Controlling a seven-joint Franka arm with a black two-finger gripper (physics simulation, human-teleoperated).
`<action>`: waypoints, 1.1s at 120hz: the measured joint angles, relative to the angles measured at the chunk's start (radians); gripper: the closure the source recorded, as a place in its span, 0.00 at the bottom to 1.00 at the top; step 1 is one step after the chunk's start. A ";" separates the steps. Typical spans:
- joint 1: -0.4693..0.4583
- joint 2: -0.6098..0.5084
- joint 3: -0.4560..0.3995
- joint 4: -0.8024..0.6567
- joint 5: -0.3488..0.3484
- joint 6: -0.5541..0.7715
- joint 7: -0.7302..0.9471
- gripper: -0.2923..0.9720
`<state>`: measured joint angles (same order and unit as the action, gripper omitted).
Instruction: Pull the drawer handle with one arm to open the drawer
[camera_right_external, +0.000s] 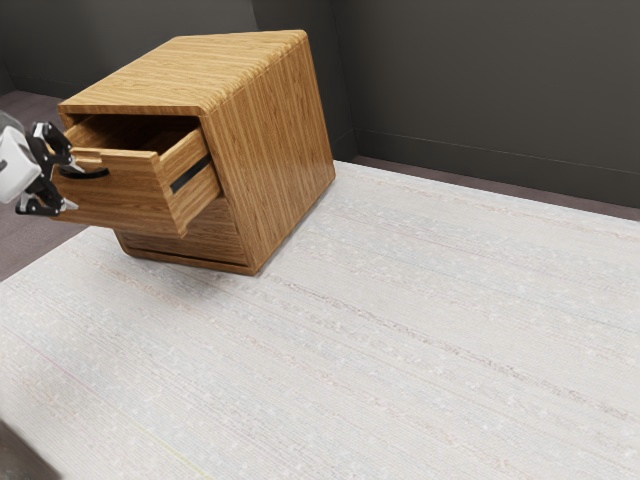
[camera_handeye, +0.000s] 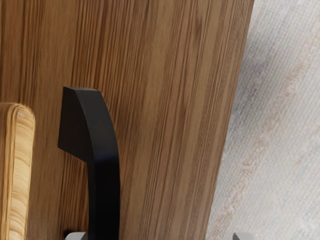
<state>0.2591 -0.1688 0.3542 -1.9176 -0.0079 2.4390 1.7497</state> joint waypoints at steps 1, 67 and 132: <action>0.000 -0.002 0.000 -0.001 0.000 0.000 0.000 0.51; 0.009 -0.113 0.002 -0.096 0.023 0.002 -0.001 0.51; 0.010 -0.265 -0.015 -0.094 0.042 -0.011 -0.003 0.51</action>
<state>0.2690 -0.4341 0.3394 -2.0117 0.0336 2.4279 1.7468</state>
